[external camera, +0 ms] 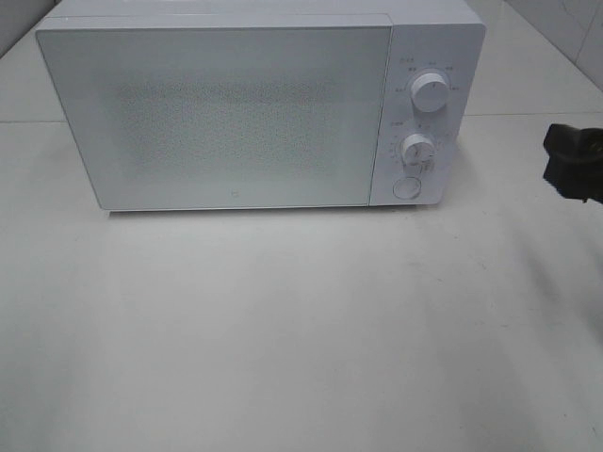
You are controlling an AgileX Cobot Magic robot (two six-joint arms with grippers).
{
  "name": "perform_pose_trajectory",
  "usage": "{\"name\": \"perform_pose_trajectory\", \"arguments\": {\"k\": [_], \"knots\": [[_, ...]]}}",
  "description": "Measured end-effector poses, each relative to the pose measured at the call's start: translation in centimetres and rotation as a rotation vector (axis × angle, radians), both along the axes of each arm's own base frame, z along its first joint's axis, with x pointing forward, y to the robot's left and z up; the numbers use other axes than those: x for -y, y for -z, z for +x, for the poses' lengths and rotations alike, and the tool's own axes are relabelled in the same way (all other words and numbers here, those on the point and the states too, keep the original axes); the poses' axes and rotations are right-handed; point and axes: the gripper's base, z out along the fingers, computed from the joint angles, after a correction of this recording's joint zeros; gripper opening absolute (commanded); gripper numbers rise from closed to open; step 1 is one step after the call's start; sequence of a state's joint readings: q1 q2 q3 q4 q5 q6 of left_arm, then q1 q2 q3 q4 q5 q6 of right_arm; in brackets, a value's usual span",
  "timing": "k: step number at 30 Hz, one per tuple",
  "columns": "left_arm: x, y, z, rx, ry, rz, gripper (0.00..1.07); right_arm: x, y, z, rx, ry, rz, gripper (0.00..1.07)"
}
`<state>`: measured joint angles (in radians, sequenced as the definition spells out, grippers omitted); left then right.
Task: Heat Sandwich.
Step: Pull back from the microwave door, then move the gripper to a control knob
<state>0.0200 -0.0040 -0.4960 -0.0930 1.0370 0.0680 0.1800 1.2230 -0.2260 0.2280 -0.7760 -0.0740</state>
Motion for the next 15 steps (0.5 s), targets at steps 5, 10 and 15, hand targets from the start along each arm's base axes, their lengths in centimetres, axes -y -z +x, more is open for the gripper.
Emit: {"name": "perform_pose_trajectory", "arguments": {"k": [5,10,15], "knots": [[0.0,0.0,0.0,0.000,0.000,0.000,1.04,-1.9,0.9,-0.1,-0.021,-0.042,-0.059,0.75],[0.0,0.0,0.0,0.000,0.000,0.000,1.04,-3.3,1.4,-0.1,0.000,-0.034,-0.075,0.75],[0.0,0.0,0.0,0.000,0.000,0.000,1.04,-4.9,2.2,-0.4,0.013,-0.017,-0.082,0.75]]}}
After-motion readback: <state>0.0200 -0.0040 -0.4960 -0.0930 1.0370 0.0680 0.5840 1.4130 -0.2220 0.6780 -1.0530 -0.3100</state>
